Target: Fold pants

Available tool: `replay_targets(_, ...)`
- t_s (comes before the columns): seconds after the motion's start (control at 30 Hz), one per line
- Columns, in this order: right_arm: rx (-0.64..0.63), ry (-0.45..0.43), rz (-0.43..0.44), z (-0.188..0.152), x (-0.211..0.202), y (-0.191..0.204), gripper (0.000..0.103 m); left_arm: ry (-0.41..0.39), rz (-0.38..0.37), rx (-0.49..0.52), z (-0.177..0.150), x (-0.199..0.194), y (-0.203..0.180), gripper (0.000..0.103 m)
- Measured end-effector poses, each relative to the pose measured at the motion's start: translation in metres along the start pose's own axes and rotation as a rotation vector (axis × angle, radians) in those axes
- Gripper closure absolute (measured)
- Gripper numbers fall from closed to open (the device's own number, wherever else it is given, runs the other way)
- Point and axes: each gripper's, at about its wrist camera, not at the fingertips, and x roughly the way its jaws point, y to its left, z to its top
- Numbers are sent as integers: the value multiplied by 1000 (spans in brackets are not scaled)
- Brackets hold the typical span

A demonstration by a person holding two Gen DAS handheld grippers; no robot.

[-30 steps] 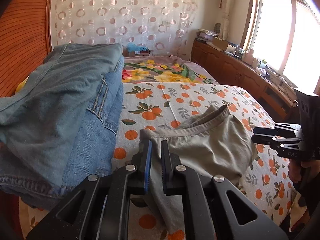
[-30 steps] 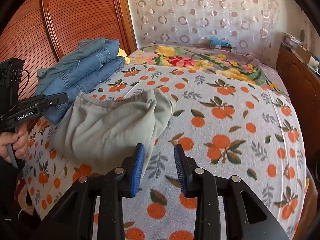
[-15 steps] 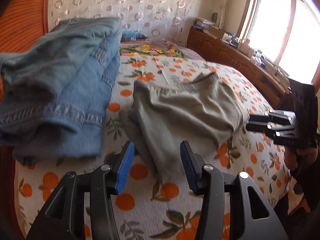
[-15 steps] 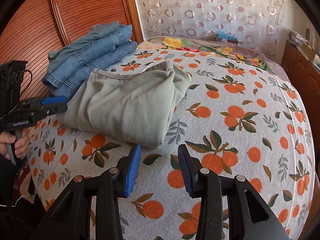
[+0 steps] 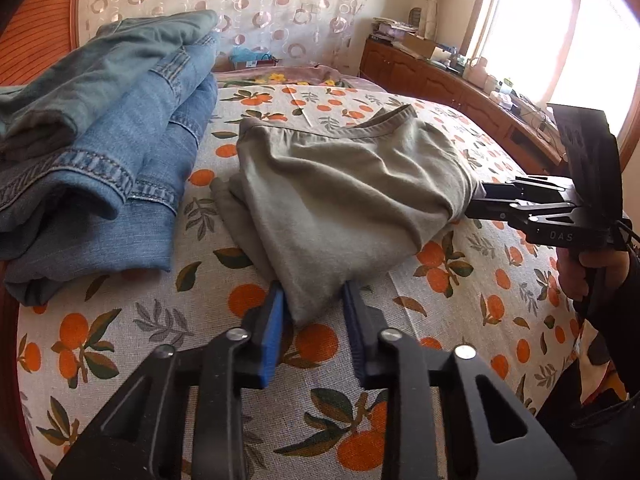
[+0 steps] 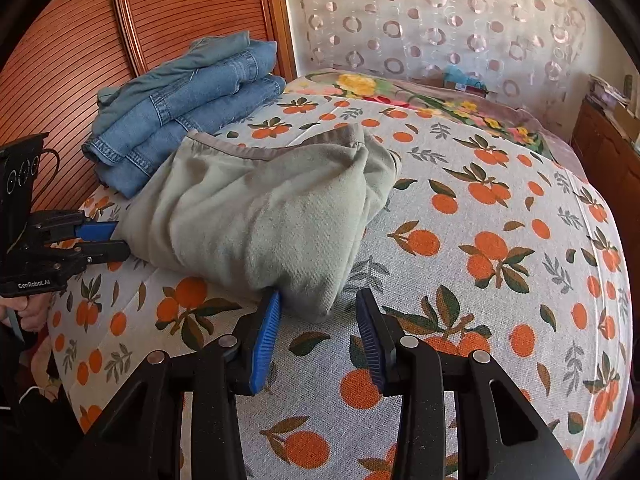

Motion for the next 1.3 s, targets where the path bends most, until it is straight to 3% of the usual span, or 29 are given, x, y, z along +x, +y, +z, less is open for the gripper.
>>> replay_targets(0.1, 1, 5, 36, 1, 1, -1, 87, -8, -4, 1, 2, 1, 1, 87)
replay_targets(0.2, 3, -10, 38, 1, -3, -2, 95, -29, -2, -11, 5, -2, 3, 93)
replay_targets(0.37, 31, -61, 13, -4, -24, -6, 97, -58, 16, -18, 1, -14, 8, 99)
replay_targets(0.7, 56, -84, 1, -45, -69, 14, 97, -87, -3, 0, -21, -41, -7, 100)
replay_targets(1.07, 118, -74, 18, -113, -117, 38, 97, -54, -26, 16, -70, -65, -36, 100)
replay_targets(1.3, 115, -96, -2, -121, -136, 48, 97, -52, 7, 18, -74, -77, -39, 99)
